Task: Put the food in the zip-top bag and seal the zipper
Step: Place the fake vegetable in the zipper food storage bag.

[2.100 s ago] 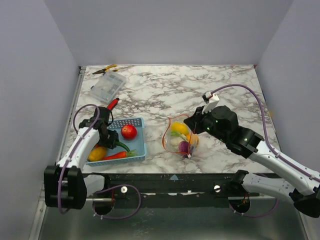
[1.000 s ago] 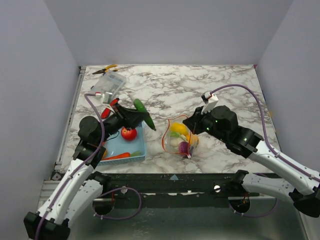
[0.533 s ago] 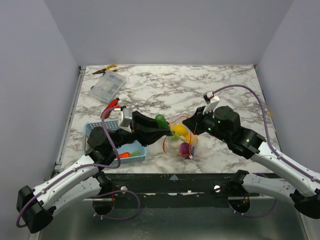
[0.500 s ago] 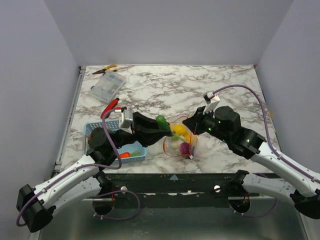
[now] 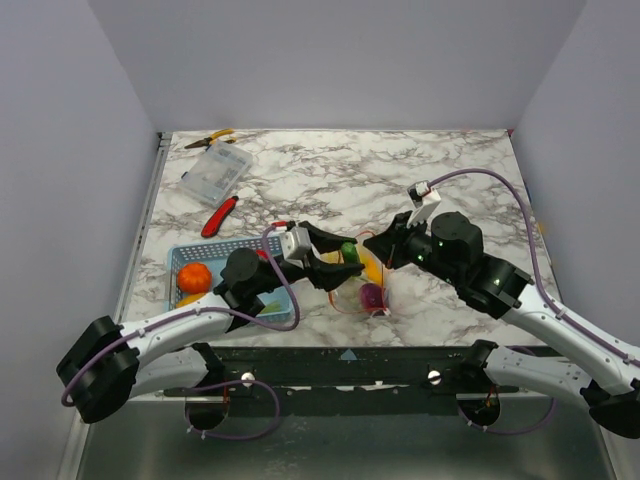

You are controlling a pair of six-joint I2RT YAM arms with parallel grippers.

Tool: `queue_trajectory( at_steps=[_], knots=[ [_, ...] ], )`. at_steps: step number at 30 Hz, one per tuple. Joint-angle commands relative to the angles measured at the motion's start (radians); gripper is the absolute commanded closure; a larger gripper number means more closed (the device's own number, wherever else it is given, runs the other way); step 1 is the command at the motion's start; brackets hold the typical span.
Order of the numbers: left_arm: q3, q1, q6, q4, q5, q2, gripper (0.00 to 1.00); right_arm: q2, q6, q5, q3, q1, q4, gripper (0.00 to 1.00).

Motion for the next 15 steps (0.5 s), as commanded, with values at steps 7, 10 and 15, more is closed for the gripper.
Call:
queue_trajectory(
  at_steps=[7, 10, 15],
  knots=[
    [-0.021, 0.001, 0.016, -0.067, -0.073, -0.069, 0.11, -0.026, 0.010, -0.011, -0.001, 0.003, 0.053, 0.99],
    [0.003, 0.005, -0.010, -0.233, -0.130, -0.137, 0.11, -0.019, 0.011, -0.013, -0.009, 0.003, 0.062, 0.99],
    [0.086, 0.046, -0.064, -0.536, -0.124, -0.212, 0.11, -0.010, 0.006, -0.014, -0.013, 0.002, 0.066, 0.99]
  ],
)
